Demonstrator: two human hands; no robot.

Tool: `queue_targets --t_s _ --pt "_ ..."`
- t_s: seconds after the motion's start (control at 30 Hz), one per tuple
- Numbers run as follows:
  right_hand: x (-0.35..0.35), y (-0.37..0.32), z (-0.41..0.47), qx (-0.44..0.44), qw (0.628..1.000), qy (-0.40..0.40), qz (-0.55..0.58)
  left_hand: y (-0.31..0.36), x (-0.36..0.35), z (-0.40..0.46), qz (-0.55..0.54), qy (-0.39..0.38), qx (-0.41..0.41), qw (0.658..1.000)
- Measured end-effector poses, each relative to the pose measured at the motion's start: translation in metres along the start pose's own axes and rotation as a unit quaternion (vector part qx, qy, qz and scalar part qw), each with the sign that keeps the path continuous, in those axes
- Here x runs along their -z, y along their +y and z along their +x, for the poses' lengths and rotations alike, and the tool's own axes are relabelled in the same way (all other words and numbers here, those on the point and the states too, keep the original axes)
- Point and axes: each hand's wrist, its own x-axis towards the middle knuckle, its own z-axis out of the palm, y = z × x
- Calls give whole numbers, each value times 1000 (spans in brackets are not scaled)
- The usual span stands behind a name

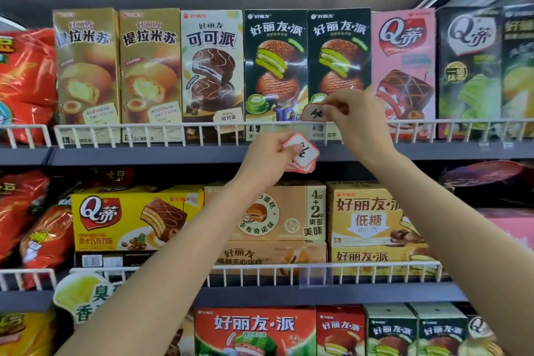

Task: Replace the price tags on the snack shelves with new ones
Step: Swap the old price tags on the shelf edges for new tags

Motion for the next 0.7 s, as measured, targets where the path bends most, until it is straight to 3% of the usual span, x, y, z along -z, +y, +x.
queue_targets --t_s 0.27,0.47,0.6,0.7 --pt "-6 0 6 46 997 -28 -59 -9 12 -2 -11 4 5 1000" --pt "-4 -1 8 67 997 24 -44 -12 17 1 12 -11 -3 1000" --pt "-2 0 10 68 993 -74 -61 -13 17 2 7 -14 -3 1000" --pt "-4 3 11 69 987 -104 -102 -14 16 2 4 -13 -4 1000"
